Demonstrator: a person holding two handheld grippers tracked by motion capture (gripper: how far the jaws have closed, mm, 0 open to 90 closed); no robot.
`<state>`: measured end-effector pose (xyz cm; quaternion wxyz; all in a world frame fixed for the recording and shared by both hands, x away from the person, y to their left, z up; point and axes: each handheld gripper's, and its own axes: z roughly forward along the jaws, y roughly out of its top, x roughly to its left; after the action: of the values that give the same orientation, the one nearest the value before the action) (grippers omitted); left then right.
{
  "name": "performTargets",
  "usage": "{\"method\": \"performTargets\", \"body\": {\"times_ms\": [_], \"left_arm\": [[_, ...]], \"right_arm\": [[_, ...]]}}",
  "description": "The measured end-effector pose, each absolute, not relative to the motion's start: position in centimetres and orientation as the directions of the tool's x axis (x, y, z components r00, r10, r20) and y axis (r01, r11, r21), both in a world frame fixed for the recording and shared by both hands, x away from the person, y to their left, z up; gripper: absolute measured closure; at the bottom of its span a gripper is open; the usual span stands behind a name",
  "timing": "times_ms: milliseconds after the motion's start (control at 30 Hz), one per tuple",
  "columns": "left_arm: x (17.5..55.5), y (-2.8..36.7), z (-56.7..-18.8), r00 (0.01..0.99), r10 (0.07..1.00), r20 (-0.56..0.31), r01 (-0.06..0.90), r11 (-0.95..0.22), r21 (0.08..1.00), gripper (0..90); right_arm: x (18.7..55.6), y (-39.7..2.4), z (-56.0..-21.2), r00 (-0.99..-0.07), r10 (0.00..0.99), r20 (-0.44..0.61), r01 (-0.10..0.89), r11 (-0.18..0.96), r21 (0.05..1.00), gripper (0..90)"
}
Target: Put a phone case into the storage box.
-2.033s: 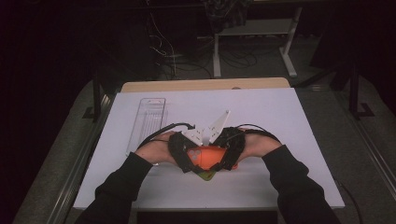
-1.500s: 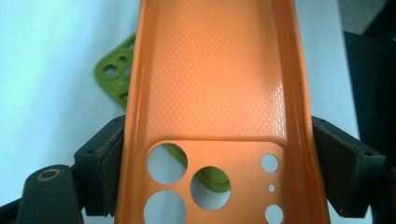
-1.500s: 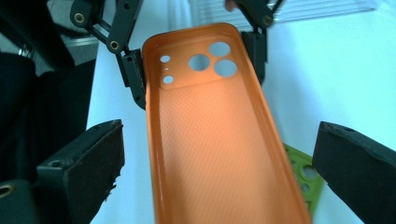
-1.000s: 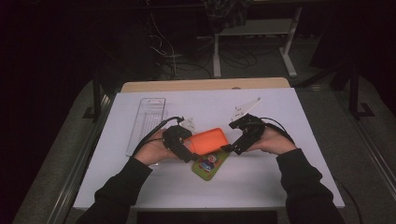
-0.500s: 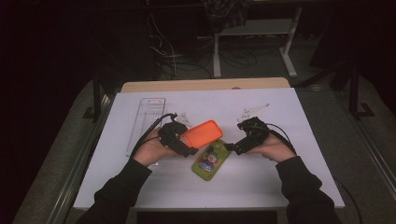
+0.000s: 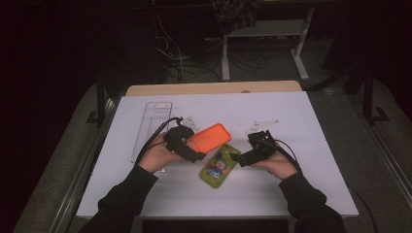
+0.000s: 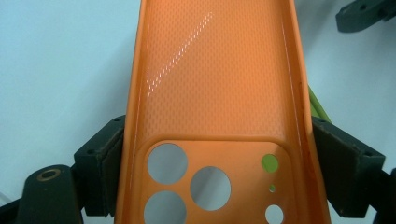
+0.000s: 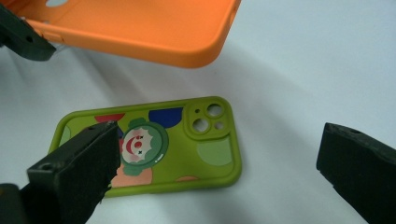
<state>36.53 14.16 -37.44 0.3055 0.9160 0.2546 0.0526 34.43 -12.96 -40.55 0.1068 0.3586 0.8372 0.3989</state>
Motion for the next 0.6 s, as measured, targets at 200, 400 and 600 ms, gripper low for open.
{"method": "performTargets", "body": {"times_ms": [200, 400, 600], "left_arm": [[36.6, 14.3, -37.3, 0.872, 0.487, -0.046, 0.424, -0.703, 0.571, 15.7], [36.5, 14.1, -37.5, 0.864, 0.500, -0.061, 0.438, -0.687, 0.580, 15.7], [36.5, 14.1, -37.5, 0.868, 0.493, -0.061, 0.434, -0.691, 0.578, 15.7]], "right_arm": [[34.4, -12.4, -40.7, -0.728, 0.682, 0.065, 0.492, 0.455, 0.742, 0.0], [34.2, -12.1, -40.8, -0.753, 0.658, -0.005, 0.441, 0.510, 0.738, 0.0], [33.8, -11.7, -40.6, -0.764, 0.640, -0.082, 0.382, 0.551, 0.742, 0.0]]}}
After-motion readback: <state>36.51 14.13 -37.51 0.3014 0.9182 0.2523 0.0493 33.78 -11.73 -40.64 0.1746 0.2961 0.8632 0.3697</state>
